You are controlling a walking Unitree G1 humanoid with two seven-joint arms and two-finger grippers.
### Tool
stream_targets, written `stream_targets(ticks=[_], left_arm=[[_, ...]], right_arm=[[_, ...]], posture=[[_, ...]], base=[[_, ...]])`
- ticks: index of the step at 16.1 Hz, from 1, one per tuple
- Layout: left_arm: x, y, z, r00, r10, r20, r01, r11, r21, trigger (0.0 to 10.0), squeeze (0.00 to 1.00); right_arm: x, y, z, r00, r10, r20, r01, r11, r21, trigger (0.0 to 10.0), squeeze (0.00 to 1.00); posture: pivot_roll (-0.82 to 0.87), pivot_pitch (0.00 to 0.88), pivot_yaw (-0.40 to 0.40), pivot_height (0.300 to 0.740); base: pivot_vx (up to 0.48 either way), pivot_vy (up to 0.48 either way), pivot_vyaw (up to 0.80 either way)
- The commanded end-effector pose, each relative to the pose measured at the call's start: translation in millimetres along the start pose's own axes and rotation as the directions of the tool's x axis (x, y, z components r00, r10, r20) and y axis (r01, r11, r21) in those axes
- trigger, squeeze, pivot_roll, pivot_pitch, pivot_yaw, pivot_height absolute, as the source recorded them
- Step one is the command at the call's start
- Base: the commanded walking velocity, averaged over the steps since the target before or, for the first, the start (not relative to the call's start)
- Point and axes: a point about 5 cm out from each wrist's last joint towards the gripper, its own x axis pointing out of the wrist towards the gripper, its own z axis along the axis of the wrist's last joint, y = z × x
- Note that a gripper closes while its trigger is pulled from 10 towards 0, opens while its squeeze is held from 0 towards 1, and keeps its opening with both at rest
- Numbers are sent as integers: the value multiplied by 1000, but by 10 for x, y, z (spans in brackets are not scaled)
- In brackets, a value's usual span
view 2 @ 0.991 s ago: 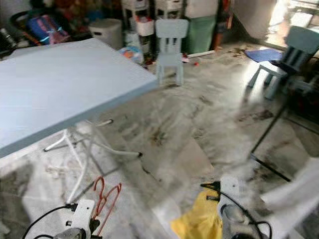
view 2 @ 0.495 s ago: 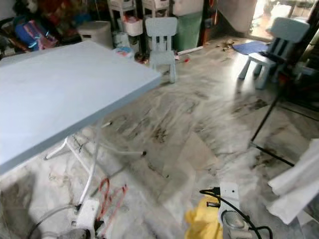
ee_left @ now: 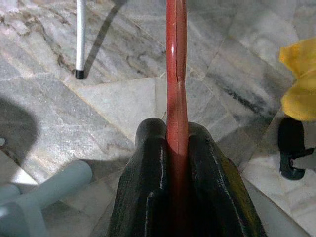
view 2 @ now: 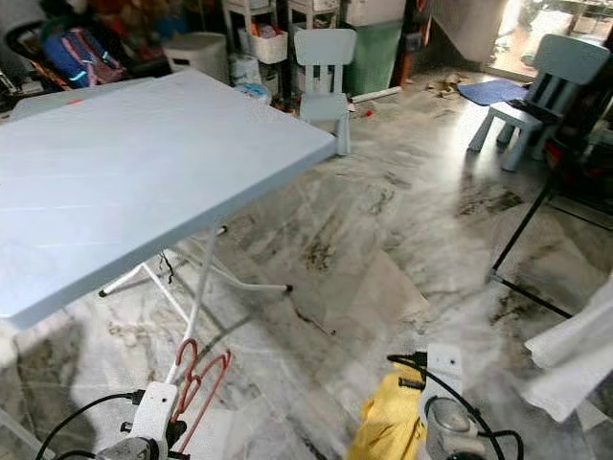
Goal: Hang hanger
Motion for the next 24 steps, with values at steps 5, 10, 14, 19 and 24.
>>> stream_targets(ticks=[5, 10, 14, 19, 24], left_arm=[[-30, 40, -116, 999, 17, -29, -18, 1000, -10, 10000, 0], [-32, 4, -140, 999, -6, -32, 7, 1000, 9, 10000, 0], [-23, -58, -152, 999, -25, -42, 26, 999, 22, 10000, 0], [-12, -76, -119, 999, -11, -31, 12, 999, 37, 10000, 0], [9, -45, -5, 998, 59, 6, -60, 996, 71, 10000, 0]], right_arm=[[-10, 187, -43, 998, 61, -24, -63, 995, -80, 10000, 0], [6, 325, 49, 992, 128, -9, -127, 975, -181, 10000, 0], [-20, 327, -51, 992, 124, -30, -128, 971, -203, 10000, 0], [98, 112, 607, 983, 41, 177, -31, 998, -57, 10000, 0], [70, 260, 1479, 897, 93, 432, -114, 993, 23, 10000, 0]], posture=[[23, 0, 17, 740], [28, 0, 11, 740], [20, 0, 11, 740], [3, 0, 15, 740], [-10, 0, 12, 740]], base=[[0, 0, -288], [0, 0, -800], [0, 0, -800], [0, 0, -800], [0, 0, -723]])
